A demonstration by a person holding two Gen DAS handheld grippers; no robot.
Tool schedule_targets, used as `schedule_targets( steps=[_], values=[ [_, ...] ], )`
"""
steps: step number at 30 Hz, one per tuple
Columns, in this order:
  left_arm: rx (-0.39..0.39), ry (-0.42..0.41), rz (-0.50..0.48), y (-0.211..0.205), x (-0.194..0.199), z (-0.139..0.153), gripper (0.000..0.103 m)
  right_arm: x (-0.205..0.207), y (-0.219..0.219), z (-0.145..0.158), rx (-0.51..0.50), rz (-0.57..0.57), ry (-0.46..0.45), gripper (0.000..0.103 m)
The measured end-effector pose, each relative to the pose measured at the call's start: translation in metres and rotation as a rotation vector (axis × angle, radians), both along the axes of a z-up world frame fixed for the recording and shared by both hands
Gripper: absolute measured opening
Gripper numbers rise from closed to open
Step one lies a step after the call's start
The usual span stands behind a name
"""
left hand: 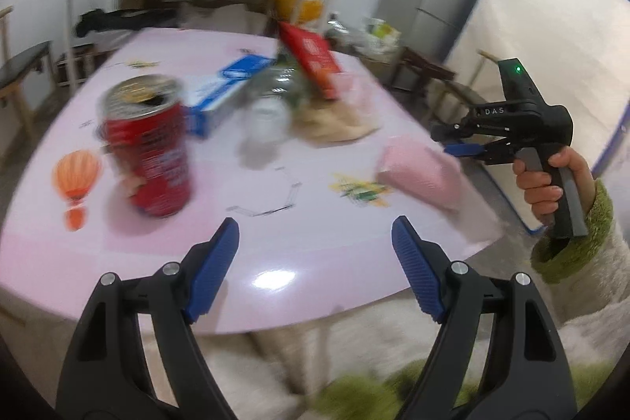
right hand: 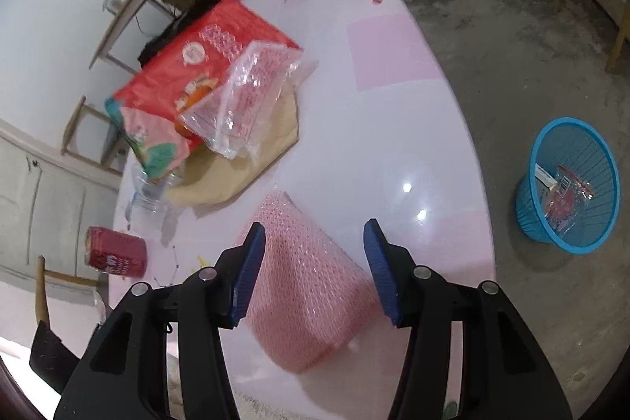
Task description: Collect trash
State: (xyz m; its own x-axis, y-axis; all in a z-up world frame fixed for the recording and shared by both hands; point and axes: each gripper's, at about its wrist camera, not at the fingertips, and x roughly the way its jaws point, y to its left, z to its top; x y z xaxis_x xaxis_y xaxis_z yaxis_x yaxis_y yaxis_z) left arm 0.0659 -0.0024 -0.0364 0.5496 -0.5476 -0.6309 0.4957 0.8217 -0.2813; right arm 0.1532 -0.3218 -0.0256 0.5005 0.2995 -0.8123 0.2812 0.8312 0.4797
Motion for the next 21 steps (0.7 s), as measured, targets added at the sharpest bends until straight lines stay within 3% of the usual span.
schedule_targets(
  steps=[4, 11, 16, 21],
  values=[
    [-0.080, 0.045, -0.075, -0.025, 0.013, 0.000, 0.069, -0.003, -0.011, 0.001, -0.028, -0.021, -0.012, 0.051],
    [-0.232, 0.236, -0.138, -0.048, 0.038, -0.019, 0.061, 0.006, 0.008, -0.024, 0.087, 0.083, 0.040, 0.051],
    [-0.230, 0.280, -0.131, -0.051, 0.042, -0.028, 0.061, -0.002, 0.042, -0.027, 0.233, 0.231, 0.046, 0.051],
    [-0.209, 0.280, -0.118, -0.055, 0.046, -0.032, 0.061, -0.001, 0.034, -0.027, 0.190, 0.178, 0.038, 0.051]
  ],
)
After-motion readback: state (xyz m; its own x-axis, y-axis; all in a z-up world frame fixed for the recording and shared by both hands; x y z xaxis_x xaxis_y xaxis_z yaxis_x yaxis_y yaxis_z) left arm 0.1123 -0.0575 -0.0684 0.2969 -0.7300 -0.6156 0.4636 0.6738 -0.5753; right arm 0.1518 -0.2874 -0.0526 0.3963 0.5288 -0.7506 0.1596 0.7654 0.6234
